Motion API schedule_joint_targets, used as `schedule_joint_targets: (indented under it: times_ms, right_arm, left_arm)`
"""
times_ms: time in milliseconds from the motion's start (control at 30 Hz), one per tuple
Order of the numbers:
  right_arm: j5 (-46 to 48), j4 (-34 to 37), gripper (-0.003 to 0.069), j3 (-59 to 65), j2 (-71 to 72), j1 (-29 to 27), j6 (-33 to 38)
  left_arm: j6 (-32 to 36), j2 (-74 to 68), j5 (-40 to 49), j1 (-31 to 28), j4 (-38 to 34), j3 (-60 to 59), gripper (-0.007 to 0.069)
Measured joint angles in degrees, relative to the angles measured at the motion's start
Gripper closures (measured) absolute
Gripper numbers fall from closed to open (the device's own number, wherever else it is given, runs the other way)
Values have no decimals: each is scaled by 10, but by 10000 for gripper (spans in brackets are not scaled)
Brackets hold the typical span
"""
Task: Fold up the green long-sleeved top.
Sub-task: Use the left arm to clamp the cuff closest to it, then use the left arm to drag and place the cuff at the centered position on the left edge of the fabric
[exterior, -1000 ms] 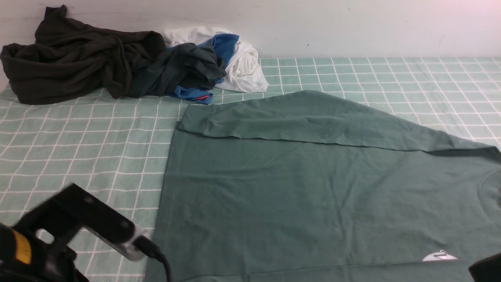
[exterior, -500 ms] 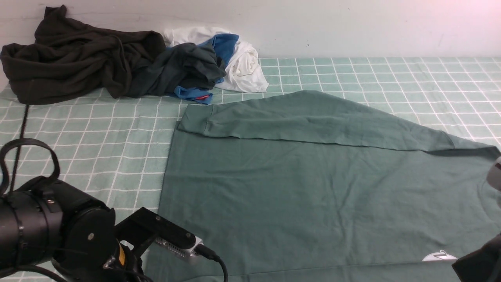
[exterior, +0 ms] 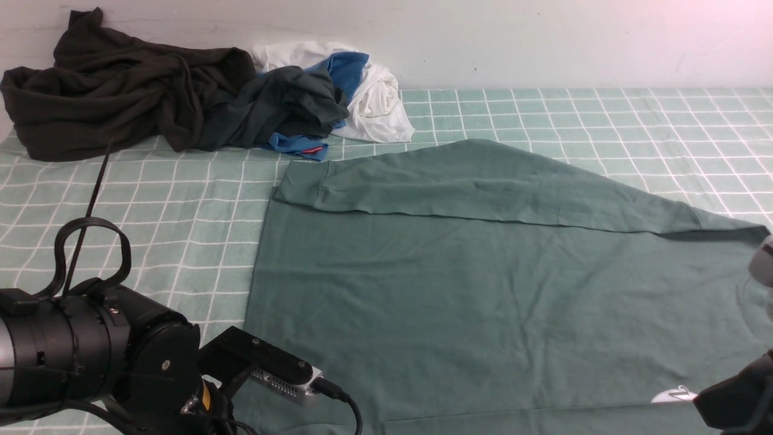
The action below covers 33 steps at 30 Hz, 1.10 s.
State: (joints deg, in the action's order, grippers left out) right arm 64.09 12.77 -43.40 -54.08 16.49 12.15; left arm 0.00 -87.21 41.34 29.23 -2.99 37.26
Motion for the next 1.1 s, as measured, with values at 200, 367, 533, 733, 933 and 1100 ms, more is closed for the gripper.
schedule_joint_targets:
  times_ms: [200, 367, 533, 733, 933, 1100]
  right_arm:
    - [0, 0, 673, 0, 0, 0, 0]
    - [0, 0, 673, 0, 0, 0, 0]
    - [-2, 0, 673, 0, 0, 0, 0]
    - [-13, 0, 673, 0, 0, 0, 0]
    - [-47, -19, 673, 0, 0, 0, -4]
    - [-58, -52, 673, 0, 0, 0, -28]
  left_arm:
    - [0, 0, -2, 0, 1, 0, 582]
    - [3, 4, 4, 0, 3, 2, 602]
    - [29, 37, 40, 0, 13, 38, 605]
    - [75, 57, 108, 0, 15, 137, 605]
    - [113, 53, 151, 0, 20, 257, 605]
    - [123, 31, 189, 0, 30, 364, 605]
